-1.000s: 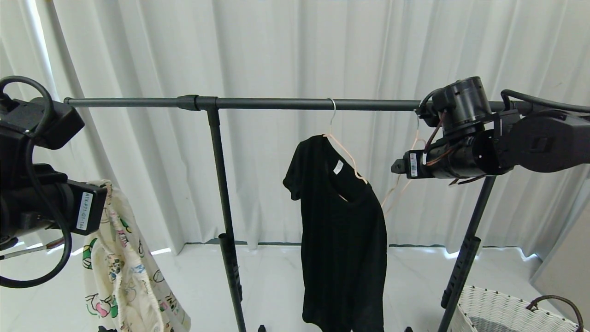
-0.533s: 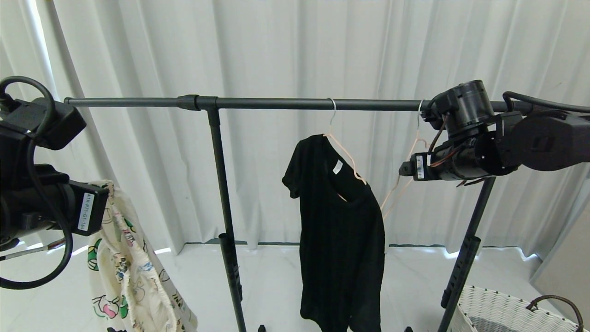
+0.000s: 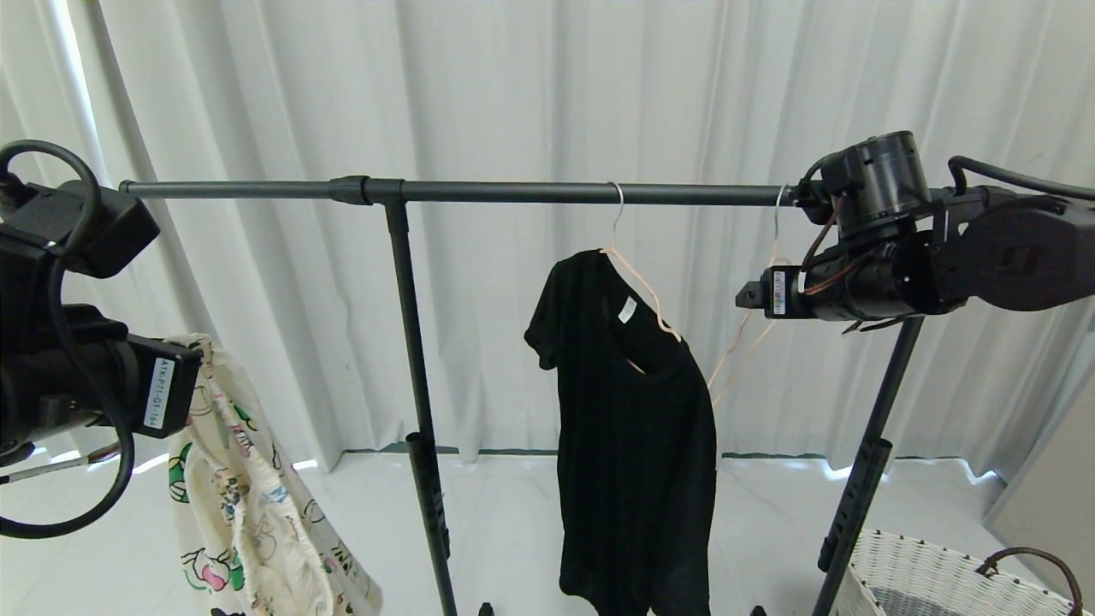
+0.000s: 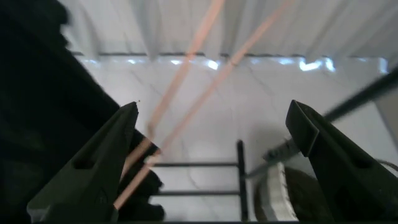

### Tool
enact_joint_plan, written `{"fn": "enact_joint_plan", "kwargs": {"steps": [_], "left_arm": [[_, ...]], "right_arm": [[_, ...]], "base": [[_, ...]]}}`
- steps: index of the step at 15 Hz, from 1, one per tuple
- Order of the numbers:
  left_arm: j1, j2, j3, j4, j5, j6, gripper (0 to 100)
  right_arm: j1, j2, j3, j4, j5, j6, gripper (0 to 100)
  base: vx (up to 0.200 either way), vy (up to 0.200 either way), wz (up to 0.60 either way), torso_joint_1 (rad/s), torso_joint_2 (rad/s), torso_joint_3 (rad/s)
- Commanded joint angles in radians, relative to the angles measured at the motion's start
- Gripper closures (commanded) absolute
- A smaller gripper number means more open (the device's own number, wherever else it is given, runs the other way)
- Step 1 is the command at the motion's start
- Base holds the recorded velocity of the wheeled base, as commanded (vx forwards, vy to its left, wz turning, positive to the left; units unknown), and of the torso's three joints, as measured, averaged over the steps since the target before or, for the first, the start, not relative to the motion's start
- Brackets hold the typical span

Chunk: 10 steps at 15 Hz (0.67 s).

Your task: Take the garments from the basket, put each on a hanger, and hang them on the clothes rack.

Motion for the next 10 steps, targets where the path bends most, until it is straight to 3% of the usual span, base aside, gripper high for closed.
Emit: {"fn": "enact_joint_plan", "kwargs": {"steps": [1,10], "left_arm": [[0.0,0.0,-0.004,0.0,0.001,0.0,100],[-0.012,-0.005,0.002,0.0,0.002,0.005,100]], "right_arm": [[0.003,0.027,-0.004,-0.017,0.018,-0.002,0],[-0.011,0.097,0.005,-0.004,-0.026,0.0,0]], "base": [[0.0,0.0,0.0,0.0,0.0,0.0],[0.0,0.0,0.0,0.0,0.0,0.0]]}}
